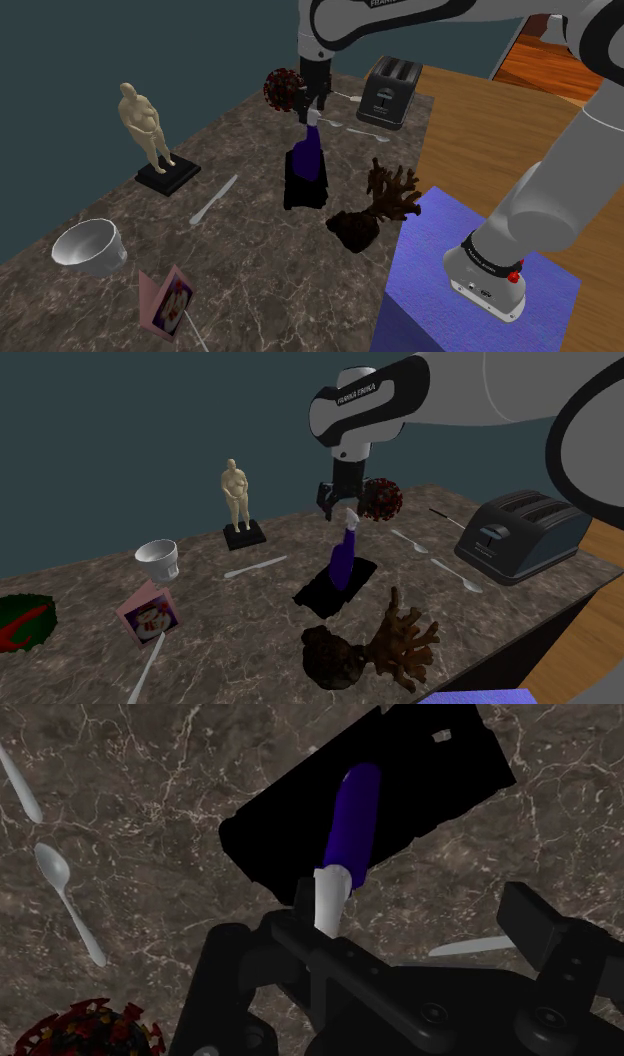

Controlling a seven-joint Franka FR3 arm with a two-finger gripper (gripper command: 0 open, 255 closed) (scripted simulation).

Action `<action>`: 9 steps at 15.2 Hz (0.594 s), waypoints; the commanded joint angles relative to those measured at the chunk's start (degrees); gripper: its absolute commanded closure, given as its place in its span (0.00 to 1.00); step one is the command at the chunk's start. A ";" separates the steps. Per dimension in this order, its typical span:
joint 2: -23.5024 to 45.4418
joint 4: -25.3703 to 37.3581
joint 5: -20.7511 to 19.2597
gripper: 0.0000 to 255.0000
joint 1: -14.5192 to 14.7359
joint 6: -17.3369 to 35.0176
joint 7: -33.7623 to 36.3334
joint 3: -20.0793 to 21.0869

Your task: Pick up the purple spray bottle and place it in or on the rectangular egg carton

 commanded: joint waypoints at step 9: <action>-0.34 4.83 0.08 0.00 -0.04 -5.21 -0.03 -0.02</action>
